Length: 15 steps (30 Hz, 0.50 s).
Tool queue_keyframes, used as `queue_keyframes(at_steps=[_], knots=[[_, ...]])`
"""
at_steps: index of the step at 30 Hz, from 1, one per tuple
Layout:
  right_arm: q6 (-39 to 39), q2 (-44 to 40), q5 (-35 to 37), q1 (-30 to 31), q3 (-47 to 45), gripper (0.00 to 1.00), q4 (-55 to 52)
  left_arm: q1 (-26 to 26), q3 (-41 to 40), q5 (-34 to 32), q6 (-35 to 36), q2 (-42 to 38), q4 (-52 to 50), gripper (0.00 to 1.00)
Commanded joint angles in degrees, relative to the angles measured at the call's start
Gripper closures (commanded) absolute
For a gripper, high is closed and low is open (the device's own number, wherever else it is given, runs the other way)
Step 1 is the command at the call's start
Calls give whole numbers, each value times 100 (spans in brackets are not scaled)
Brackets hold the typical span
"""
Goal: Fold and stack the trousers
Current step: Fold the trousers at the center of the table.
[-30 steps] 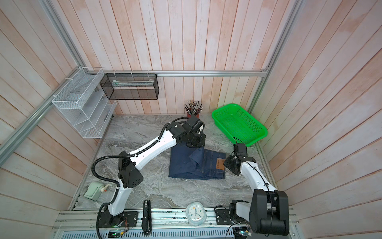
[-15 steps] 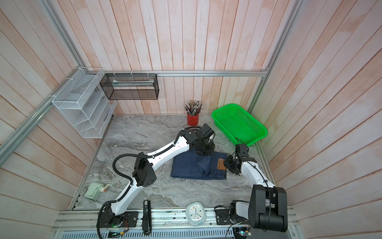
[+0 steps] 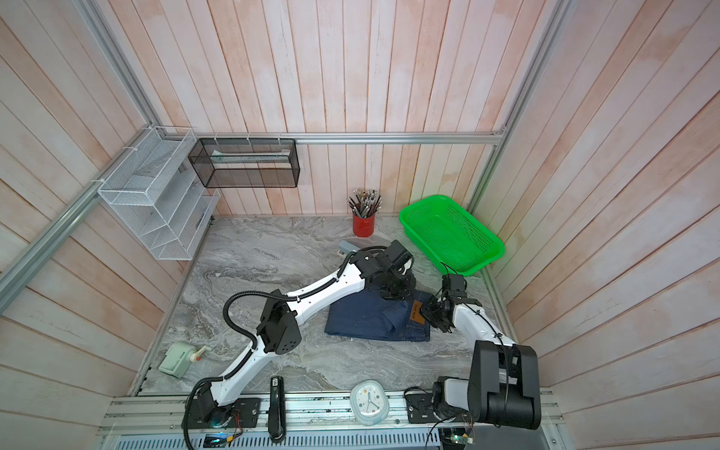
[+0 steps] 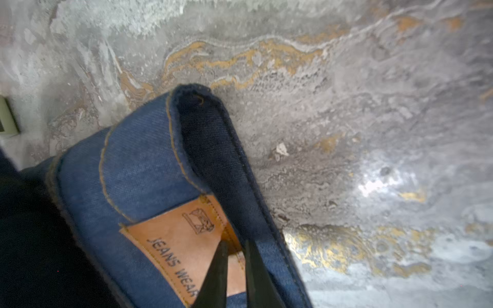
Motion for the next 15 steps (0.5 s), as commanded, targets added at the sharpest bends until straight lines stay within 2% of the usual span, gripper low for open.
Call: queue_keyframes(at_steps=[1,2,4,6,9,11,13,15], knots=[[-61,-201,118,-50,107,81,-168,-28,106,351,-176,183,293,77],[-48,-267,190,-59,168,77,-240,-29,101,371,-176,166,312,64],[-14,-439,370,-78,340,67,-445,-29,67,380,-105,82,396,47],[34,-672,618,-95,532,61,-649,-24,-51,346,-16,-123,544,37],[108,-1086,984,-103,839,55,-936,21,-596,241,141,-705,971,29],[175,-1361,1114,-104,938,51,-1017,105,-1357,131,193,-1289,1397,28],[208,-1529,909,-104,909,48,-937,173,-2069,-1,210,-1835,1693,27],[147,-1451,435,-91,823,46,-864,529,-2844,-158,202,-2380,1920,27]])
